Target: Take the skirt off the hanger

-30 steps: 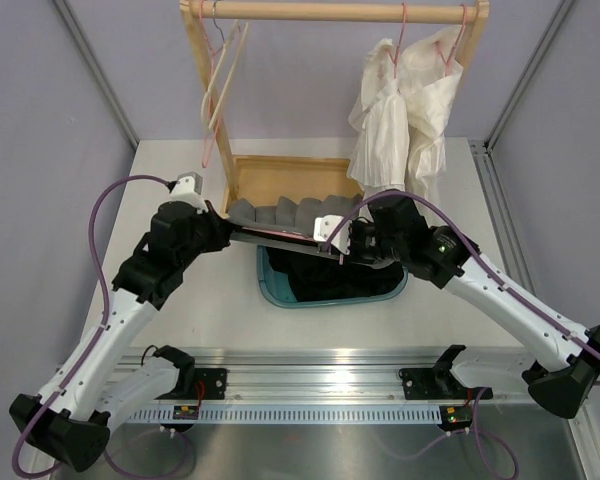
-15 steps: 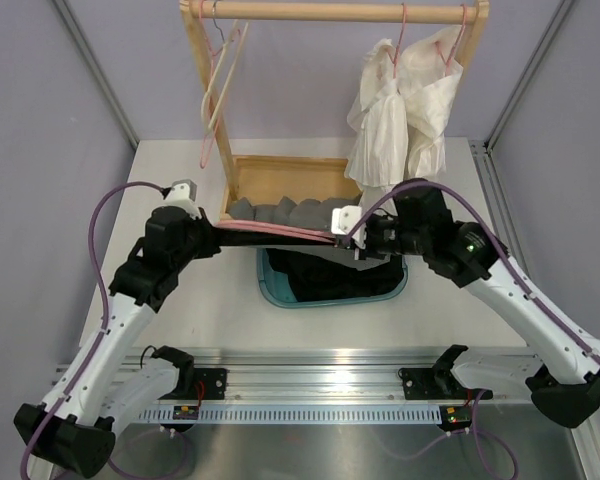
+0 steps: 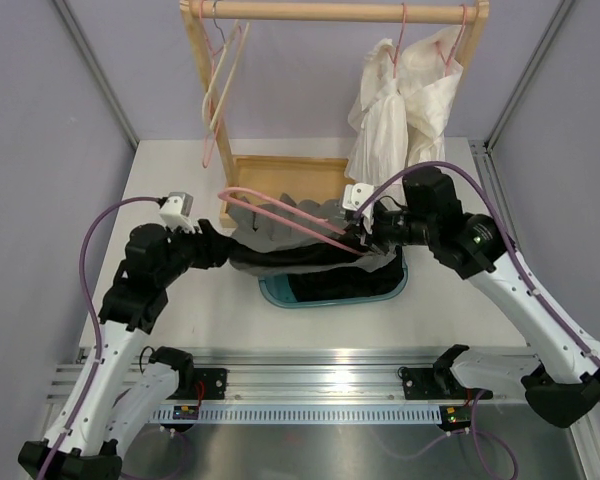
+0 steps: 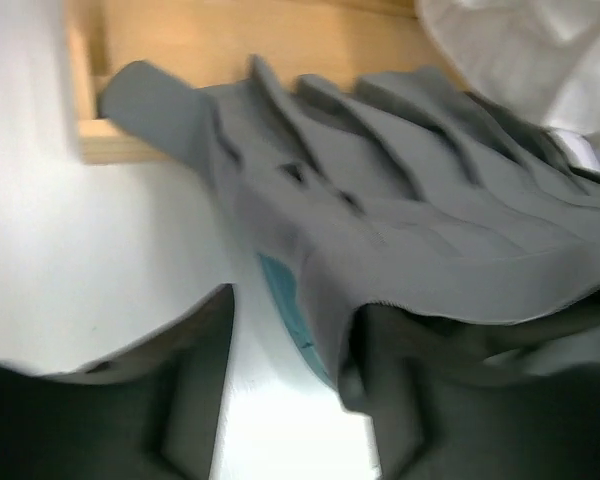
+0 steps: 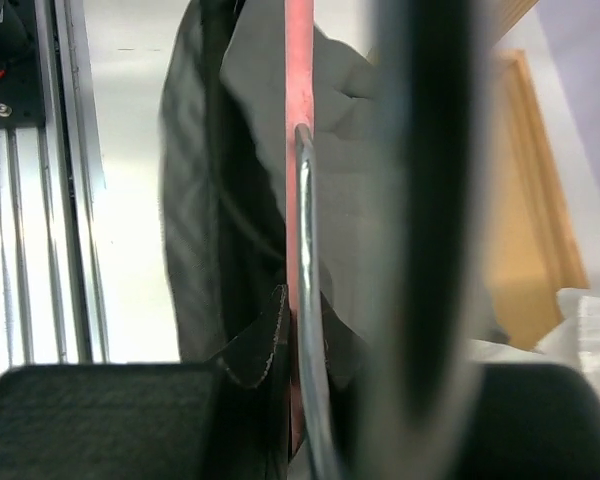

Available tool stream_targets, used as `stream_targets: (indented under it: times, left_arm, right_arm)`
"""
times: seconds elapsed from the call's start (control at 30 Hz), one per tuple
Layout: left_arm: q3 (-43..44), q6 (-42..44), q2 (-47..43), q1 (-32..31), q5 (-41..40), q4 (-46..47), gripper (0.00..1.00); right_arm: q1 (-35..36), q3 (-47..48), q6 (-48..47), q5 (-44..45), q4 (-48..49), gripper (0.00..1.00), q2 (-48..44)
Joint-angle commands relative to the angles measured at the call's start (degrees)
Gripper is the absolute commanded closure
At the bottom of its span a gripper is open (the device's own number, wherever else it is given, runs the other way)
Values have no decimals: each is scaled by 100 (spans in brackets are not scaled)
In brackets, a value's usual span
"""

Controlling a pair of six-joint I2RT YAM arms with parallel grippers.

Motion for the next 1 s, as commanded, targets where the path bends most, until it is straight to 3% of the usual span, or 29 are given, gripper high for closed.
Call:
stream_targets:
  times: [0.0, 0.03, 0.13, 0.33, 0.47, 0.77, 0.97]
  left_arm:
    - [57, 469, -219, 55, 1378, 660, 32]
    - [84, 592, -280, 55, 1729, 660, 22]
    - [180, 952, -596, 55, 1899, 582, 12]
    - [427, 1876, -834, -33, 2266, 80, 1]
    - [453, 2077, -984, -33, 2611, 255, 1]
    - [419, 2684, -1239, -42, 1724, 756, 1]
    - [515, 2693, -1011, -33, 1890, 827, 1]
  right_arm:
    - [-69, 359, 631, -280, 301, 100, 399]
    - [-69, 447, 684, -376, 327, 100, 513]
    - [-69, 860, 843, -491, 363, 100, 1066]
    - [-113, 1282, 676, -351, 170, 100, 1481]
    - [-279, 1230, 317, -184, -129, 100, 1507]
    - [-763, 738, -1308, -183, -1411, 100, 1209]
    - [-746, 457, -1845, -368, -1878, 100, 1165]
